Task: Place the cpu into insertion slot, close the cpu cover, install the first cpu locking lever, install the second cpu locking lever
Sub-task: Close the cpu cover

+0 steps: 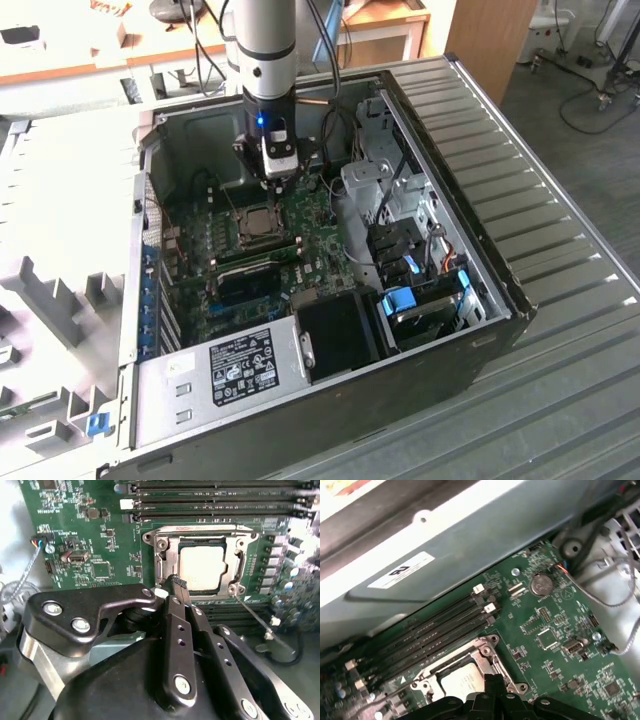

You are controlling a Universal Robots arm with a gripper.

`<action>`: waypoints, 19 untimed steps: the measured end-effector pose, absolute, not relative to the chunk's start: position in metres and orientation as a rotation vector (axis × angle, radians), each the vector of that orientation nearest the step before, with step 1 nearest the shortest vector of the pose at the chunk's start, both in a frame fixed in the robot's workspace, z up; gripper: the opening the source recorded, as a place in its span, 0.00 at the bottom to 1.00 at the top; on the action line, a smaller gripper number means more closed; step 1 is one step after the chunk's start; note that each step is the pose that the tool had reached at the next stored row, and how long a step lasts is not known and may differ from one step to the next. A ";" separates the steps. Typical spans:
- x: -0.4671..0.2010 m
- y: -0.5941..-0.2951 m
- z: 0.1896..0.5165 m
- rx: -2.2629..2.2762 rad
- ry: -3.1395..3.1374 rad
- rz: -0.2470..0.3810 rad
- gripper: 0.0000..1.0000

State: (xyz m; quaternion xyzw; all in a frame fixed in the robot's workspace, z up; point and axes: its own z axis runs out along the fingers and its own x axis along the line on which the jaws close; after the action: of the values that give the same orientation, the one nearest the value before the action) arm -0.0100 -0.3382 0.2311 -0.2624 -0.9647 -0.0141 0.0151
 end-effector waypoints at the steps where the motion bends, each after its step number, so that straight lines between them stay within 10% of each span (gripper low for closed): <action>1: -0.010 -0.338 0.231 -0.792 -3.008 -0.044 0.11; 19: -0.010 -0.338 0.230 -0.361 -3.086 -0.036 0.11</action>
State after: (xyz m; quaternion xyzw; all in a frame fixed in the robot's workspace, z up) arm -0.0105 -0.3382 0.2299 -0.1160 -0.9930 -0.0117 0.0170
